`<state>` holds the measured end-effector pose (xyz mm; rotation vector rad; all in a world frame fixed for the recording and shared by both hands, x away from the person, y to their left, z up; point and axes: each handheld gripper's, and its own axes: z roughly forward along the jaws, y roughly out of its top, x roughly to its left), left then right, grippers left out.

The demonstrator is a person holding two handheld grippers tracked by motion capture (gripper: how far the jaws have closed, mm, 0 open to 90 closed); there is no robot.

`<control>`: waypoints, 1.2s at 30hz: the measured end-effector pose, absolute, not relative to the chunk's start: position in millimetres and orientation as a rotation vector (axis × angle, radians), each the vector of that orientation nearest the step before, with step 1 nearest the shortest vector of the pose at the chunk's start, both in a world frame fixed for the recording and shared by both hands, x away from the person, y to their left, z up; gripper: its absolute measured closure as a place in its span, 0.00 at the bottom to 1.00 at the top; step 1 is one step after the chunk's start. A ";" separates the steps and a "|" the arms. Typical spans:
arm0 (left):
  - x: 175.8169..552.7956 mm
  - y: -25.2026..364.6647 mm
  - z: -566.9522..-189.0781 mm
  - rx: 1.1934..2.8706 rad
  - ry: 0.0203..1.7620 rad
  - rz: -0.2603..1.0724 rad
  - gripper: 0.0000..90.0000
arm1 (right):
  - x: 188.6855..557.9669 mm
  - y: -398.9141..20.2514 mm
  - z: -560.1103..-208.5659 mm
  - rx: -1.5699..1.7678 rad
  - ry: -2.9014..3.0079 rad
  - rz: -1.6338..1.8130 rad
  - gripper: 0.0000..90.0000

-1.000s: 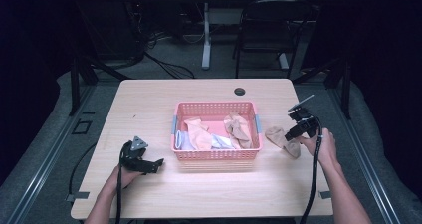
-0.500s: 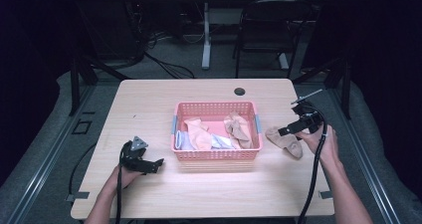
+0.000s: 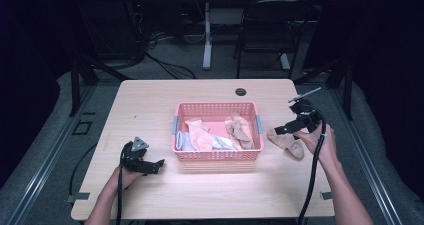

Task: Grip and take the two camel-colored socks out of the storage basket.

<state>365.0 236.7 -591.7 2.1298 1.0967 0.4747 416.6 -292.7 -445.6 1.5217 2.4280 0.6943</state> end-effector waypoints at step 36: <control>364.6 236.5 -591.8 2.126 1.100 0.475 0.02 | 442.5 -162.6 -455.9 1.226 2.700 0.643 0.17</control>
